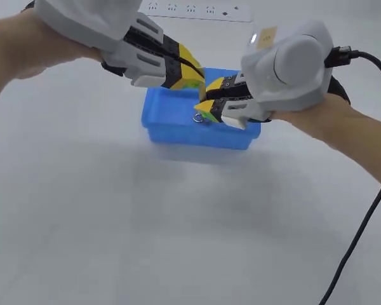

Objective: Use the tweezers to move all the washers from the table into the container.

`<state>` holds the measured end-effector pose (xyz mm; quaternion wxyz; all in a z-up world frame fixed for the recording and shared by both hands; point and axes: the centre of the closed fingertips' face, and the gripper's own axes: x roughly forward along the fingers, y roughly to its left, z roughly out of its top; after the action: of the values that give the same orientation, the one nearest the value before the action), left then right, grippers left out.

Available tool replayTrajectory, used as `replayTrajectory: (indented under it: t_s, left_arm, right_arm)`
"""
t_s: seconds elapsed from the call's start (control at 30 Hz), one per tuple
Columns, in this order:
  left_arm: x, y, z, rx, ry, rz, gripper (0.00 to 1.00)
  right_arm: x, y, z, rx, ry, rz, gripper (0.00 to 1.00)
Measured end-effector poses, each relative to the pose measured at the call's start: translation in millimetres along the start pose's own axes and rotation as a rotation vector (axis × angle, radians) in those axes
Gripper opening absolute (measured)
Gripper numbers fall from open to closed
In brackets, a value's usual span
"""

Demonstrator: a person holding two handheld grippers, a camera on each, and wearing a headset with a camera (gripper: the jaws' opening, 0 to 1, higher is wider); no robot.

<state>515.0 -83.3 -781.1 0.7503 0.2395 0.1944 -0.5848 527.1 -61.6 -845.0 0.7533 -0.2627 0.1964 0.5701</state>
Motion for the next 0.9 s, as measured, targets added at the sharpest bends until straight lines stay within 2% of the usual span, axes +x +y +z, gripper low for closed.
replayTrajectory:
  t_s: [0.23,0.5,0.7,0.9]
  left_arm:
    - [-8.7,-5.2,12.3,0.022,-0.009,0.007,0.05]
    - [-28.7,-17.5,35.4,0.065,-0.026,0.024,0.05]
    - [-42.2,-31.7,46.6,0.085,-0.031,0.034,0.05]
    - [-53.2,-53.2,53.0,0.097,-0.038,0.037,0.05]
  right_arm:
    - [-11.7,2.0,12.0,-0.001,-0.020,-0.012,0.13]
    - [-31.6,10.9,34.1,-0.022,-0.056,-0.029,0.13]
    - [-48.7,22.2,45.0,-0.047,-0.066,-0.044,0.13]
    - [-69.3,39.6,48.8,-0.060,-0.066,-0.046,0.13]
